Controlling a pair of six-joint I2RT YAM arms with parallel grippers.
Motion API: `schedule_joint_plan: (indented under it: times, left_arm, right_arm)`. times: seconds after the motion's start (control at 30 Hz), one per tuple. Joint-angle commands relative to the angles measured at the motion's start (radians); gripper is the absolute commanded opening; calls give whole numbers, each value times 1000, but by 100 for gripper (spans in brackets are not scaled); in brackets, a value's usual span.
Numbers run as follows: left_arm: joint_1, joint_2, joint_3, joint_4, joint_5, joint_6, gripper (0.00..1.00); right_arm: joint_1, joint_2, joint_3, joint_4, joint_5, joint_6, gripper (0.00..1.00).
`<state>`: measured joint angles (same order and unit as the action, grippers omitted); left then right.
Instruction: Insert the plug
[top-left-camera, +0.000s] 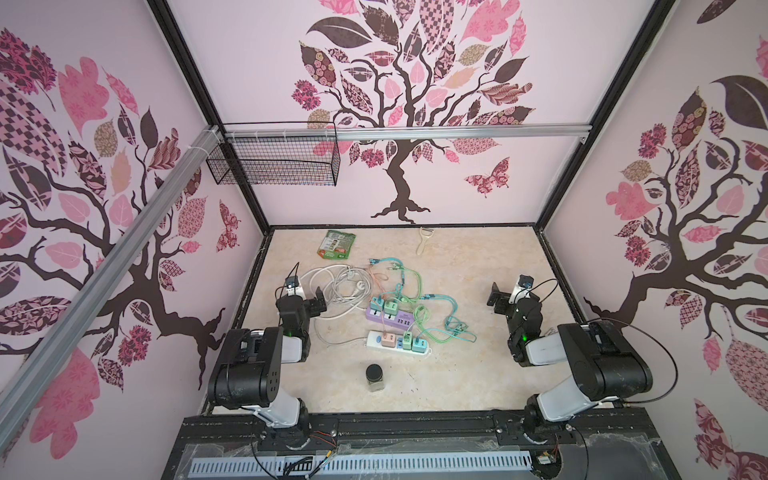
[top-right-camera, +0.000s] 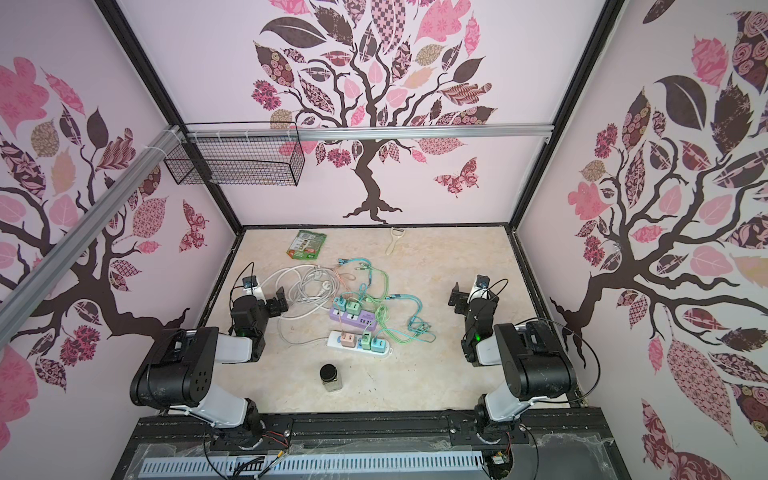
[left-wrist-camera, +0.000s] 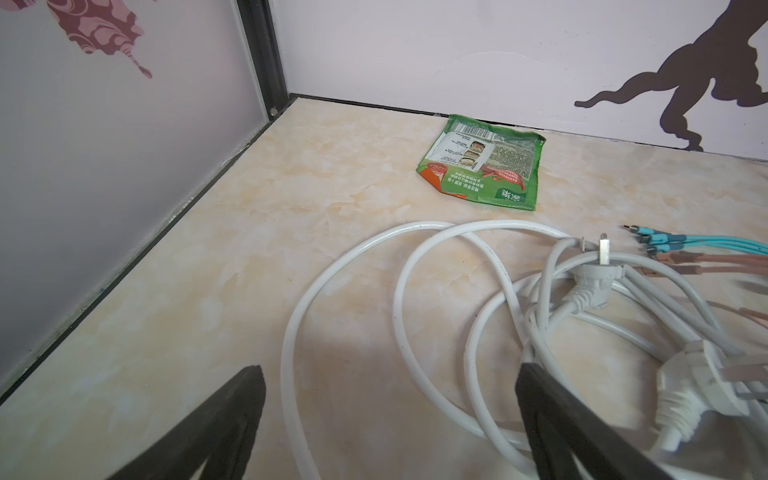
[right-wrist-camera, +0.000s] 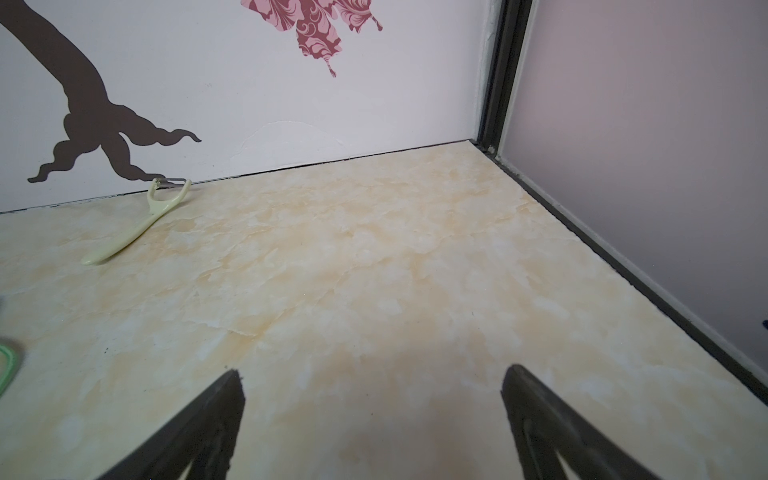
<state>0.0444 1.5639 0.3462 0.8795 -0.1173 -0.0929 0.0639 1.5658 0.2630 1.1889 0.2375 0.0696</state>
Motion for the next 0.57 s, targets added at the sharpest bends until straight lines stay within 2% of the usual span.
schedule_joint_plan:
  times: [0.0,0.53]
  left_arm:
    - [3,-6,31,0,11,11,98]
    - [-11,-13,26,2,-14,24,98]
  right_arm:
    - [-3,-1,11,-5,-6,-9,100]
    - [-2,-1,13,-8,-7,-11,100]
